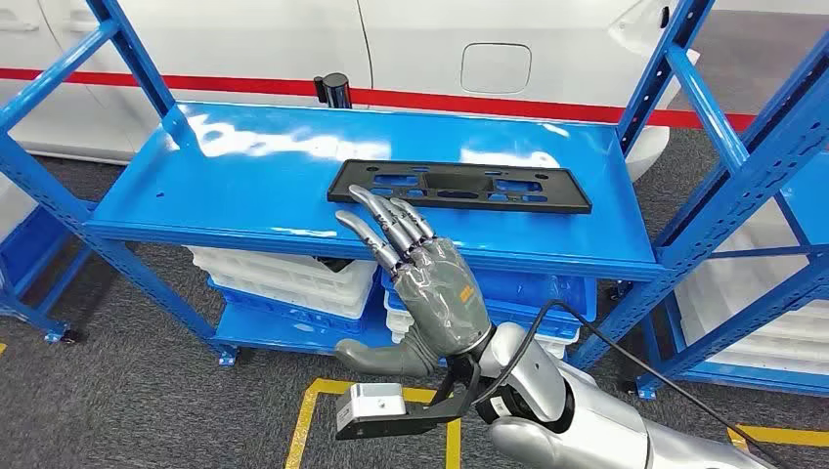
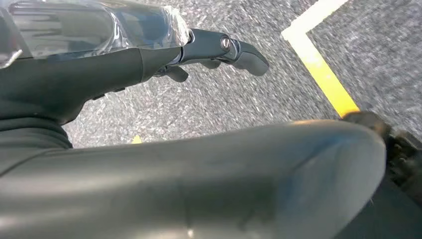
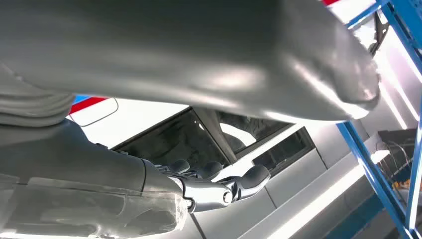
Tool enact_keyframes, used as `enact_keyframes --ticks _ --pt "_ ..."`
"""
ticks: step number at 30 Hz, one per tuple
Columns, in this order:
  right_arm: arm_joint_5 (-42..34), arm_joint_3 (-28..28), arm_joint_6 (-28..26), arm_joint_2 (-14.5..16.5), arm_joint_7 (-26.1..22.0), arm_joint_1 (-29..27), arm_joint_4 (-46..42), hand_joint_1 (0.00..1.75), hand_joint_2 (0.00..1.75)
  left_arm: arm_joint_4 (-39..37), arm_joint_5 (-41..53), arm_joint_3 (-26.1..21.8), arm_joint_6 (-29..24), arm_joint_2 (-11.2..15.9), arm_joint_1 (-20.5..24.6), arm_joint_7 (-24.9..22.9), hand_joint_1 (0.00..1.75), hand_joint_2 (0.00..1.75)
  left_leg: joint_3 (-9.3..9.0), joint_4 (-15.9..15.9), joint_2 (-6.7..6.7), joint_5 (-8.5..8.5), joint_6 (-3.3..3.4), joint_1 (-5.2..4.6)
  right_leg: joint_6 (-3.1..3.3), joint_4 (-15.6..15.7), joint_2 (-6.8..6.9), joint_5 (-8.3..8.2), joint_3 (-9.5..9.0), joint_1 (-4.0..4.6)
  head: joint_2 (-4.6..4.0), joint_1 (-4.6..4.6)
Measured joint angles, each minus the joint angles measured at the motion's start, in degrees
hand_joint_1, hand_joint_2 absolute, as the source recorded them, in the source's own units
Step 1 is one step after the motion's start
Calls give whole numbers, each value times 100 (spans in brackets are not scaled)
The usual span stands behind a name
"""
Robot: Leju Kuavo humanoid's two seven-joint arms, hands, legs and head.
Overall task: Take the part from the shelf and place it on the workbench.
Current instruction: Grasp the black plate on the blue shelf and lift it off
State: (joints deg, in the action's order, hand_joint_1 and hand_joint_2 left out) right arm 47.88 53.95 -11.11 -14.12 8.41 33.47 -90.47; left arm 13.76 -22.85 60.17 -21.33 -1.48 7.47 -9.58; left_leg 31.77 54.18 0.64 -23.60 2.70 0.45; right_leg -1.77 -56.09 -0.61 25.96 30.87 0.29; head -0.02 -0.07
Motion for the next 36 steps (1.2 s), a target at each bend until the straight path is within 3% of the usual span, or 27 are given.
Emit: enact_keyframes --ticks 2,5,6,7,8,10,11,13,17,19,21,23,24,26,27,28,30,33,34,36 --pt "-1 -2 0 0 0 2 -1 0 0 -3 0 0 -1 6 5 -1 0 0 -39 -7 -4 -9 20 7 -29 -303 3 152 142 -16 1 7" --pt "-4 -3 3 -2 0 -19 0 0 0 -7 -5 0 -2 10 12 -1 0 0 -101 -12 -8 -50 62 17 -98 -1405 7 627 762 -54 2 20" --pt "-4 -2 3 -4 0 -32 0 0 0 -7 -8 0 -1 10 6 -1 0 0 -116 -11 -8 -70 62 21 -117 -1658 7 697 944 -68 2 21" --pt "-5 -3 3 -5 0 -42 0 0 0 -7 -11 0 0 10 -1 -1 0 0 -140 -9 -5 -95 55 30 -134 -1700 8 653 1027 -87 2 23" --pt "-7 -3 3 -6 0 -50 0 0 0 -8 -12 0 0 10 -6 -1 0 0 -175 -8 0 -125 36 44 -151 -1534 8 501 1001 -110 2 24" --pt "-8 -3 4 -7 0 -56 1 0 0 -8 -13 0 0 11 -10 -1 0 0 -270 -7 16 -204 -29 76 -192 -727 10 1 691 -163 2 25" --pt "-8 -2 4 -8 0 -58 2 0 0 -9 -13 0 0 12 -7 -1 0 0 -311 -6 22 -239 -65 85 -206 -352 8 -162 534 -174 2 26" --pt "-9 -1 10 -9 1 -64 4 0 0 -11 -14 0 0 14 1 -1 0 0 -337 -15 25 -290 -149 83 -151 23 9 -241 392 -160 2 25" --pt "-11 -6 14 -9 2 -64 1 0 0 -11 -14 0 0 14 1 0 0 0 -346 107 4 -361 -265 102 64 34 13 -205 320 -129 2 20" --pt "-10 -7 13 -7 1 -57 -2 0 0 -11 -14 0 0 14 17 1 0 0 -64 646 -16 -573 -277 112 138 44 18 -170 244 -124 2 9" --pt "-10 -3 14 -7 1 -63 -1 0 0 -10 -14 1 0 13 12 0 0 0 450 1482 -20 -858 -277 102 185 44 15 -117 197 -91 2 -1" --pt "-10 -1 14 -7 2 -71 0 0 0 -11 -14 1 0 13 -10 -1 0 0 779 1838 -20 -890 -256 81 208 44 -4 -56 126 -48 2 -2" --pt "-10 -1 14 -7 2 -72 0 0 0 -12 -14 1 0 13 -16 -1 0 0 773 1668 -20 -729 -232 63 213 44 -14 -22 75 -28 2 -3" --pt "-10 -1 14 -7 1 -70 0 0 0 -12 -14 1 0 14 -15 -1 0 0 524 869 -21 -199 -135 7 208 47 -25 54 -42 -1 2 -4" --pt "-12 1 15 -7 1 -69 1 0 0 -13 -14 1 0 15 -11 -1 0 0 396 483 -23 -37 -83 -36 195 53 -29 90 -91 10 2 -2" --pt "-15 1 16 -7 0 -67 1 0 0 -13 -14 1 1 15 -6 1 0 0 314 239 -23 19 -44 -73 171 66 -32 121 -119 6 2 -3" --pt "-30 2 18 -5 1 -68 1 0 0 -13 -14 2 1 16 -3 1 0 0 265 94 -20 -40 4 -125 102 70 -36 130 -144 -7 2 -4" --pt "-45 -4 19 -6 -2 -61 1 0 0 -16 -15 2 1 23 -16 -1 0 0 65 -17 -20 104 72 -91 -7 -97 -28 163 -169 -13 2 -5" --pt "-46 -7 19 -7 -3 -54 1 0 0 -17 -15 1 -1 26 -6 -1 0 0 3 -27 -23 106 89 -76 -35 -300 -24 289 -83 -15 2 -4" --pt "-46 -7 19 -7 -7 -58 1 0 0 -19 -16 0 -3 24 17 -1 0 0 -48 -35 -28 73 115 -61 -82 -998 -19 613 315 -25 2 2"
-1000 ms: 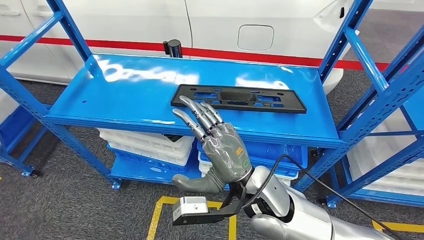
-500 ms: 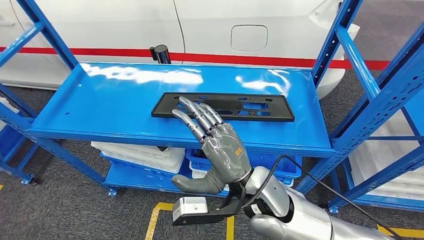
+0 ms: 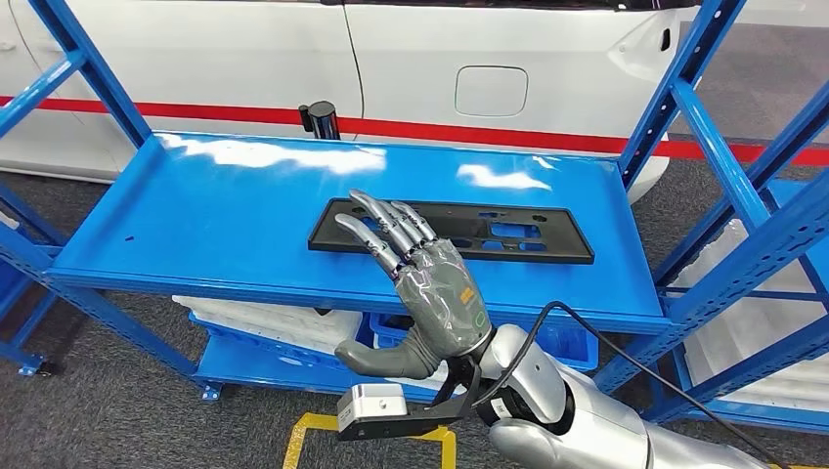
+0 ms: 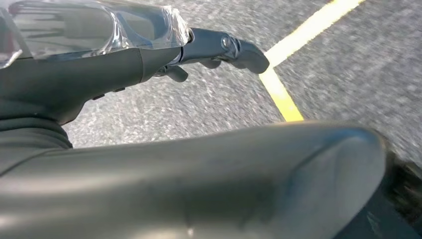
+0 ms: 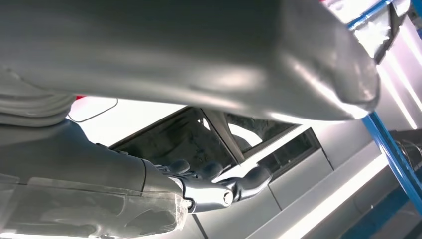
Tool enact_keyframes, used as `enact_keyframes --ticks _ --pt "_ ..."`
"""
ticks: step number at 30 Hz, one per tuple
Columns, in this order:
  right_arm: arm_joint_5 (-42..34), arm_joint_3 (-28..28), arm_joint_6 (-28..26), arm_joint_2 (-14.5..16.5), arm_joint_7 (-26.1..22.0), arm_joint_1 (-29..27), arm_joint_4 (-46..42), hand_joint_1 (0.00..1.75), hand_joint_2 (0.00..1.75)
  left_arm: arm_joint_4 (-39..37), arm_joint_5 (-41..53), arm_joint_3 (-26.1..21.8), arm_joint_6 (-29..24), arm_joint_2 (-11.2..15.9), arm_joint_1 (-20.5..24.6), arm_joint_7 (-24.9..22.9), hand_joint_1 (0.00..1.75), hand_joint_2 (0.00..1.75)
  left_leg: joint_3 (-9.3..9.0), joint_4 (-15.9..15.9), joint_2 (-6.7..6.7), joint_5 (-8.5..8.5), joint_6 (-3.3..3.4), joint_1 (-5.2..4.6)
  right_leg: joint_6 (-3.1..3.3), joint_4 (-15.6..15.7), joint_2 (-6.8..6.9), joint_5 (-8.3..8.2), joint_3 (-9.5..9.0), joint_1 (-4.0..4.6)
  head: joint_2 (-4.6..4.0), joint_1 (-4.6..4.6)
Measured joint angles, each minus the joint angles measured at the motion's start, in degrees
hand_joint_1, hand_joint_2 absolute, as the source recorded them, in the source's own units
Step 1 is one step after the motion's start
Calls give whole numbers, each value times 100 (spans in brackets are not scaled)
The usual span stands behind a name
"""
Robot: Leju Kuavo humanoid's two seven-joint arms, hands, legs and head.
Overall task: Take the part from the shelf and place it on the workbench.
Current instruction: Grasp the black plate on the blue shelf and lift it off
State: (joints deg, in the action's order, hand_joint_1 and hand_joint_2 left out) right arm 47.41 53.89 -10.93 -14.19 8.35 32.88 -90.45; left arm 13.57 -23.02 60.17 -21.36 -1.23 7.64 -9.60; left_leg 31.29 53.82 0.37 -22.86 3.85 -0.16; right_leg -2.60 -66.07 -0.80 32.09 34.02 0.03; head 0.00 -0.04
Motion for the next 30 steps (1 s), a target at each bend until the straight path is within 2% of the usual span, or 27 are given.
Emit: enact_keyframes --ticks 1,2,3,4,6,7,9,10,12,14,17,18,19,20,23,24,26,28,30 --pt "-1 1 0 -1 0 -8 1 0 0 0 0 1 -1 -3 3 0 0 0 -17 1 0 -26 8 2 -18 -377 0 144 258 -6 0 2" --pt "-1 2 0 -1 0 -16 2 0 0 0 0 1 1 -5 -5 0 0 0 -37 1 1 -53 6 5 -26 -577 1 179 441 -12 0 3" --pt "-1 2 0 -2 0 -20 3 0 0 0 0 2 2 -5 -15 0 0 0 -64 1 3 -82 2 8 -25 -571 1 99 525 -16 0 4" --pt "-1 2 0 -2 0 -21 3 0 0 0 0 2 3 -5 -24 0 0 0 -99 1 6 -111 -5 9 -17 -381 1 -75 508 -19 0 5" --pt "-1 1 0 -2 0 -20 3 0 0 0 2 2 3 -8 -25 1 0 0 -186 -1 15 -173 -28 10 33 407 6 -587 236 -9 0 5" --pt "-2 1 0 -2 0 -19 4 0 0 0 7 2 5 -10 -24 1 0 0 -220 -4 19 -198 -46 7 62 750 11 -731 110 10 0 1" --pt "-8 1 -4 -4 -5 -19 3 0 0 0 20 2 18 -16 -21 8 0 0 -250 -11 18 -234 -105 3 143 1126 18 -872 -23 52 0 -4" --pt "-14 -1 -7 -5 -8 -19 2 0 0 0 26 3 27 -17 -23 14 0 0 -253 -3 16 -232 -136 -1 177 1137 18 -866 -22 63 0 -5" --pt "-40 -2 -10 -7 -22 -21 -1 0 0 0 30 4 39 -17 -25 51 0 0 -252 61 10 -264 -189 -5 245 1183 24 -937 -73 32 0 -3" --pt "-65 -2 -8 -3 -41 -23 -3 0 0 0 27 3 40 -15 -16 90 0 0 -101 394 7 -449 -236 5 283 1218 35 -938 -137 -6 0 -10" --pt "-108 2 -4 -2 -74 -72 -3 0 0 0 20 2 39 -10 -19 103 0 0 526 1554 4 -963 -318 46 309 1223 38 -917 -148 -11 0 -19" --pt "-135 4 -3 -2 -86 -99 -3 0 0 0 13 3 36 -6 -29 104 0 0 696 1821 3 -1047 -339 56 309 1223 36 -912 -148 -12 0 -19" --pt "-164 4 -3 -2 -95 -123 -3 0 0 0 -3 3 28 2 -38 109 0 0 761 1871 3 -1022 -352 65 305 1222 33 -908 -151 -15 0 -20" --pt "-200 4 -3 -2 -101 -144 -3 0 0 0 -30 3 17 12 -41 122 0 0 698 1654 3 -874 -358 74 298 1221 30 -903 -159 -18 0 -20" --pt "-339 3 -7 -1 -128 -198 -4 0 0 0 -85 2 -2 44 -25 185 0 0 160 341 1 -219 -358 90 249 1220 25 -882 -200 -24 0 -20" --pt "-384 1 -9 -1 -147 -215 -5 0 0 0 -68 2 -1 49 -15 202 0 0 59 90 0 -134 -338 75 220 1220 25 -877 -202 -21 0 -21" --pt "-458 -2 -15 1 -186 -260 -6 0 0 0 -16 3 -5 53 -2 236 0 0 23 -11 2 -95 -272 38 157 1223 27 -867 -198 -12 0 -16" --pt "-512 -8 -32 2 -213 -325 -16 0 87 0 15 3 -32 64 10 293 0 0 -4 -26 3 -29 -187 39 86 1193 29 -830 -192 -21 0 -8" --pt "-530 -18 -69 3 -209 -388 -35 0 175 0 19 2 -58 85 33 334 0 0 -28 -45 -3 0 -116 55 34 873 31 -622 -63 -32 -1 -2"
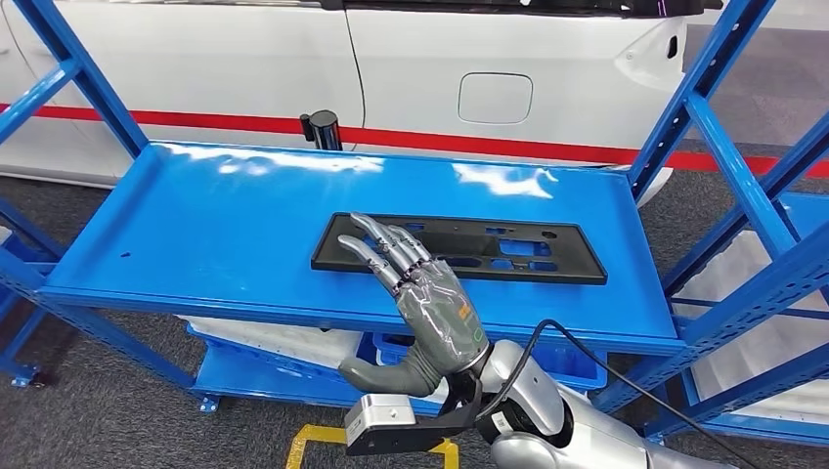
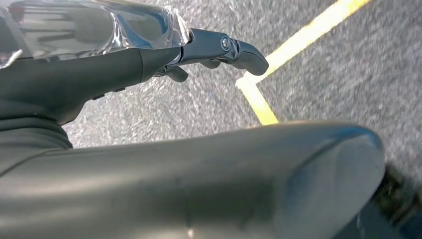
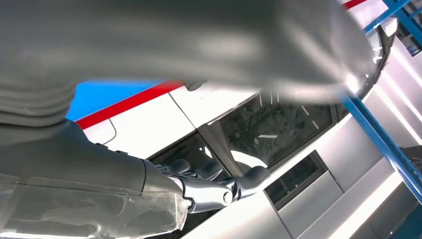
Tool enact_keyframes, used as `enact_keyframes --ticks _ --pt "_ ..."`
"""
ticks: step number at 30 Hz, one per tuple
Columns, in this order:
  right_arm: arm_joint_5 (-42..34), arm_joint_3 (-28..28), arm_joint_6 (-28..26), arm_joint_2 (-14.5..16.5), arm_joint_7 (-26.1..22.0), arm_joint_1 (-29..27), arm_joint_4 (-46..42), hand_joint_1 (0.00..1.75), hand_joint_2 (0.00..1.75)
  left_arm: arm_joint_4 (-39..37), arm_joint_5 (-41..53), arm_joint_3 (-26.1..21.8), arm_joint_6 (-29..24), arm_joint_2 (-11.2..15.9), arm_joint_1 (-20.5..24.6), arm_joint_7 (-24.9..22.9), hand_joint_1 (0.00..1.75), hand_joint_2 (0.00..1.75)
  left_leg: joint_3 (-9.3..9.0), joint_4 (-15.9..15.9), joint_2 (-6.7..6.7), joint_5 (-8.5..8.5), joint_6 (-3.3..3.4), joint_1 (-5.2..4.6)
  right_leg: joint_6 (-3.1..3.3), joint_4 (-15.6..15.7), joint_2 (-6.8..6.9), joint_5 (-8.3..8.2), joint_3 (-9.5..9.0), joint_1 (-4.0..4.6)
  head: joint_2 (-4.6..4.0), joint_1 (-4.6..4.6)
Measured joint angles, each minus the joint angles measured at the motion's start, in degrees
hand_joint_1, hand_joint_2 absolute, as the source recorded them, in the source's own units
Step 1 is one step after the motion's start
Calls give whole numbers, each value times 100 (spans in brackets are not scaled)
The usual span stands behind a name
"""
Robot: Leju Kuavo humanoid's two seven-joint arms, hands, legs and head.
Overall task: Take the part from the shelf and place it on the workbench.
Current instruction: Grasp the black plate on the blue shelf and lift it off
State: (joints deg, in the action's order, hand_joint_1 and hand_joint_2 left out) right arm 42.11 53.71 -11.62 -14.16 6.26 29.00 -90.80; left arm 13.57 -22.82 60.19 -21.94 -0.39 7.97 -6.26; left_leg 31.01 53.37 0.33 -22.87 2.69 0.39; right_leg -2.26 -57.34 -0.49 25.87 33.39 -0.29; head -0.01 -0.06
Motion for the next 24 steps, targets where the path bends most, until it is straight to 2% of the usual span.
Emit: enact_keyframes --ticks 3,4,5,6,8,9,10,11,14,15,17,19,20,21,22,23,24 --pt "27 -13 -40 0 30 -107 -8 0 175 0 3 0 4 16 25 -17 0 0 -6 -2 -7 -8 43 -9 -33 -1274 1 586 608 -6 0 4" --pt "53 -14 -32 0 34 -144 -7 0 175 0 2 0 9 18 20 -37 0 0 -6 -1 -7 -13 49 -16 -34 -1580 1 672 769 -6 0 4" --pt "91 -15 -11 0 36 -167 -6 0 175 0 -1 0 13 18 10 -56 0 0 -8 0 -5 -17 53 -23 -28 -1632 1 633 812 -6 0 4" --pt "128 -14 22 0 40 -175 -4 0 175 0 -7 0 13 19 -1 -72 0 0 -12 0 -3 -20 56 -29 -15 -1454 1 501 740 -5 -1 4" --pt "206 -14 118 0 73 -157 -3 0 175 0 -37 0 13 19 -17 -85 0 0 -31 1 7 -30 49 -38 37 -515 2 72 284 4 -1 5" --pt "231 -14 173 0 98 -136 -3 0 175 0 -59 0 11 18 -23 -83 0 0 -36 1 10 -39 35 -49 63 -91 4 -85 70 21 0 3" --pt "255 -14 232 -1 123 -106 -4 0 175 0 -81 -1 10 18 -29 -74 0 0 -37 1 12 -51 13 -56 87 223 5 -190 -87 35 0 2" --pt "269 -13 289 -2 145 -79 -6 0 175 0 -99 -1 9 16 -34 -58 0 0 -36 1 11 -61 -10 -60 104 338 6 -211 -137 50 0 1" --pt "298 3 476 -10 222 2 -10 0 175 0 -134 0 27 -14 -37 2 0 0 -31 9 5 -90 -96 -49 168 360 4 -230 -131 55 1 0" --pt "305 11 540 -11 257 36 -12 0 175 0 -139 0 41 -37 -37 16 0 0 18 117 4 -165 -129 -45 193 371 6 -238 -137 43 1 -7" --pt "327 27 657 -13 332 86 -16 0 175 0 -142 -1 70 -82 -42 29 0 0 268 655 2 -467 -187 -28 223 386 10 -247 -148 20 1 -21" --pt "345 51 755 -21 416 101 -17 0 175 0 -140 -1 103 -140 -66 31 0 0 695 1539 1 -843 -235 -13 239 384 10 -239 -148 23 1 -31" --pt "350 65 800 -27 460 101 -17 0 175 0 -139 0 123 -165 -84 30 0 0 862 1863 1 -943 -248 -9 242 383 9 -235 -149 26 1 -32" --pt "352 76 859 -37 522 102 -18 0 175 0 -132 0 150 -195 -105 19 0 0 932 1970 1 -930 -254 -7 243 382 6 -229 -154 27 1 -33" --pt "354 85 921 -46 583 104 -23 0 175 0 -122 0 176 -217 -121 3 0 0 873 1811 1 -809 -253 -6 240 381 1 -223 -163 27 1 -33" --pt "356 92 984 -58 647 109 -30 0 175 0 -111 0 203 -240 -132 -17 0 0 719 1462 1 -617 -248 -6 233 381 -3 -215 -176 26 0 -33" --pt "358 100 1048 -72 709 123 -42 0 175 0 -98 0 229 -263 -139 -39 0 0 480 948 0 -380 -233 -6 222 380 -7 -204 -191 27 0 -33"
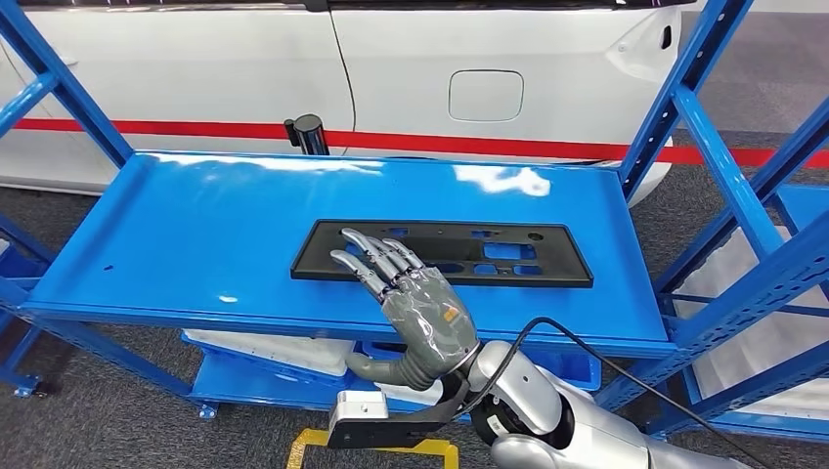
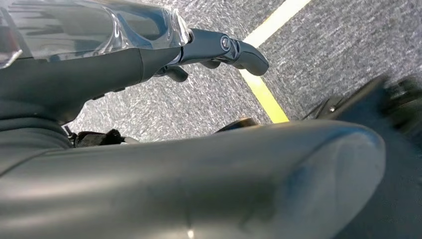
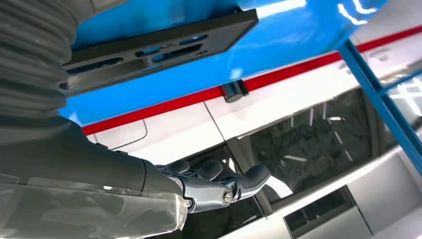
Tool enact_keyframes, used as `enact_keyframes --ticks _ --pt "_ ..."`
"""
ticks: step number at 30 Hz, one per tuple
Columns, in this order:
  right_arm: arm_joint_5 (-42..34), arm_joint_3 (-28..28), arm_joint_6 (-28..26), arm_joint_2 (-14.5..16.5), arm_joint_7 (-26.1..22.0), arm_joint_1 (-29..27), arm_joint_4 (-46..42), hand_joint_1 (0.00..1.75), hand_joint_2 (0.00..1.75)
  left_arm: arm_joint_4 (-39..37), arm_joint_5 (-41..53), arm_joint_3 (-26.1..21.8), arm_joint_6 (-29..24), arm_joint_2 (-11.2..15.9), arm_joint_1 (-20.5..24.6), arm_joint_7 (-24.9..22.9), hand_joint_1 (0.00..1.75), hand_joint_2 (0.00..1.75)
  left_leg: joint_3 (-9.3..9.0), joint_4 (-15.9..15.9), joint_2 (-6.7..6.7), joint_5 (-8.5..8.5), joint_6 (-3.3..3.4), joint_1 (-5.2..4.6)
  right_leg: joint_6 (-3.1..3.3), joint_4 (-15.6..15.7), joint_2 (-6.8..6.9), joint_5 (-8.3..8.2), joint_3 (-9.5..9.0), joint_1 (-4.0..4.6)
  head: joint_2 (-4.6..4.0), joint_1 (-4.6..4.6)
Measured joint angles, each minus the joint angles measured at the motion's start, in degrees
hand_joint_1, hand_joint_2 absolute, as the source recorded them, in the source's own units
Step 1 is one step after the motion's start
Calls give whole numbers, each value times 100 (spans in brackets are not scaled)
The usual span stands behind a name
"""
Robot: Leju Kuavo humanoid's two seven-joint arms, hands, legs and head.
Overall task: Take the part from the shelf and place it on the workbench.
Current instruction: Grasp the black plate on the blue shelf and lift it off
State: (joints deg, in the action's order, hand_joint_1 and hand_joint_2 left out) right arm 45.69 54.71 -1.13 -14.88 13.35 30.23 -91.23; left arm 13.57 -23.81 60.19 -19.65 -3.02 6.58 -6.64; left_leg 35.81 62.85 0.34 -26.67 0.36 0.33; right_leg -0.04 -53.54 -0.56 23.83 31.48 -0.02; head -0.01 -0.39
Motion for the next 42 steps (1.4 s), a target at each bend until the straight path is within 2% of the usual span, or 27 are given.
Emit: enact_keyframes --ticks 2,3,5,7,8,9,11,12,13,14,16,18,19,22,24,25,28,29,30,31,33,35,36,39,41,42 --pt "5 22 91 -30 80 45 -18 0 175 0 20 2 29 -38 -1 -24 0 0 -349 -733 1 282 52 -21 -35 -6 -5 25 -13 21 0 2" --pt "11 40 140 -48 117 71 -22 0 175 0 30 4 43 -59 -5 -37 0 0 -434 -911 3 335 88 -33 -58 -9 -6 38 -15 30 1 4" --pt "36 77 235 -81 176 116 -22 0 175 0 39 15 62 -89 -19 -67 0 0 -442 -926 6 336 155 -46 -104 -11 -7 51 -17 34 0 9" --pt "79 107 325 -113 219 184 -16 0 175 0 29 27 69 -107 -32 -89 0 0 -455 -938 4 348 220 -34 -158 -118 -2 133 15 17 0 11" --pt "95 119 355 -127 230 225 -9 0 175 0 18 31 68 -113 -31 -91 0 0 -465 -946 1 354 251 -24 -185 -326 0 258 104 9 0 16" --pt "107 132 376 -140 228 261 8 0 175 0 8 32 64 -116 -29 -90 0 0 -474 -949 -3 355 274 -16 -208 -665 2 433 257 -2 1 21" --pt "102 171 384 -154 193 303 72 0 175 0 -17 32 35 -117 -29 -90 0 0 -481 -947 -4 346 297 -18 -237 -1490 3 782 666 -11 0 30" --pt "85 200 373 -157 158 327 125 0 175 0 -34 33 12 -116 -38 -89 0 0 -483 -946 -2 341 300 -18 -246 -1770 3 848 823 -15 -1 30" --pt "66 226 354 -158 118 357 179 0 175 0 -54 32 -15 -114 -48 -87 0 0 -488 -945 1 335 299 -18 -249 -1837 4 808 885 -19 -1 31" --pt "40 246 324 -157 78 392 230 0 175 0 -72 32 -38 -112 -58 -85 0 0 -498 -944 7 328 295 -17 -247 -1693 4 674 842 -25 -1 31" --pt "-5 262 219 -150 32 462 310 0 175 0 -75 32 -66 -104 -68 -85 0 0 -539 -943 24 301 266 -11 -237 -844 6 245 457 -39 0 31" --pt "-38 265 77 -138 39 494 372 0 175 -4 -16 34 -53 -67 -66 -122 0 0 -568 -953 37 279 214 -17 -214 -186 6 8 133 -34 1 32" --pt "-51 266 14 -132 55 491 395 0 175 -7 23 37 -34 -41 -63 -157 0 0 -571 -957 40 273 189 -22 -194 -84 3 -4 88 -23 1 33" --pt "-99 264 -173 -122 103 454 449 0 175 -18 97 45 9 56 -67 -280 0 0 -563 -967 41 263 114 -17 -96 -84 -8 -8 111 9 1 34" --pt "-133 254 -290 -115 95 434 479 0 175 -23 109 48 -3 130 -66 -298 0 0 -499 -815 32 148 64 0 -32 -76 -7 -17 108 2 1 31" --pt "-153 246 -344 -108 70 421 494 0 175 -24 113 48 -19 167 -62 -283 0 0 -388 -569 25 6 41 5 -6 -71 -4 -21 105 -6 0 29" --pt "-219 223 -455 -82 -34 336 561 0 175 -24 110 50 -82 253 -55 -207 0 0 231 727 14 -549 1 6 38 -72 2 -14 107 16 0 21" --pt "-242 215 -461 -77 -63 303 587 0 175 -24 107 51 -98 278 -51 -192 0 0 373 996 14 -612 3 3 43 -72 1 -12 104 30 0 20" --pt "-270 207 -458 -73 -89 278 609 0 175 -24 104 52 -113 303 -43 -185 0 0 396 1009 15 -555 18 -3 45 -72 -1 -10 98 43 1 20" --pt "-296 197 -450 -71 -113 262 628 0 175 -24 103 54 -126 328 -28 -176 0 0 311 800 15 -411 42 -14 47 -73 -5 -9 89 55 1 19" --pt "-351 169 -401 -65 -148 248 652 0 175 -24 103 55 -160 383 16 -150 0 0 -100 -104 16 8 128 -60 50 -72 -10 -5 65 71 0 19" --pt "-402 131 -302 -62 -158 227 658 0 175 -24 104 55 -195 433 61 -115 0 0 -426 -807 9 271 208 -114 38 -68 -10 1 56 83 -1 19" --pt "-420 114 -249 -63 -155 209 660 0 175 -24 106 56 -208 453 77 -102 0 0 -487 -952 5 310 231 -135 24 -66 -9 4 57 81 -1 20" --pt "-434 75 -149 -73 -132 167 663 0 175 -24 131 63 -228 496 89 -92 0 0 -503 -996 -6 353 268 -129 -48 -69 -7 9 58 72 0 19" --pt "-412 33 -119 -86 -113 166 678 0 175 -24 158 72 -234 521 101 -96 0 0 -534 -1036 -14 393 304 -90 -109 -362 -7 204 175 66 -1 26" --pt "-389 16 -109 -93 -101 167 700 0 175 -24 170 76 -237 529 110 -102 0 0 -542 -1044 -17 404 313 -77 -138 -688 -6 383 319 49 -1 31"
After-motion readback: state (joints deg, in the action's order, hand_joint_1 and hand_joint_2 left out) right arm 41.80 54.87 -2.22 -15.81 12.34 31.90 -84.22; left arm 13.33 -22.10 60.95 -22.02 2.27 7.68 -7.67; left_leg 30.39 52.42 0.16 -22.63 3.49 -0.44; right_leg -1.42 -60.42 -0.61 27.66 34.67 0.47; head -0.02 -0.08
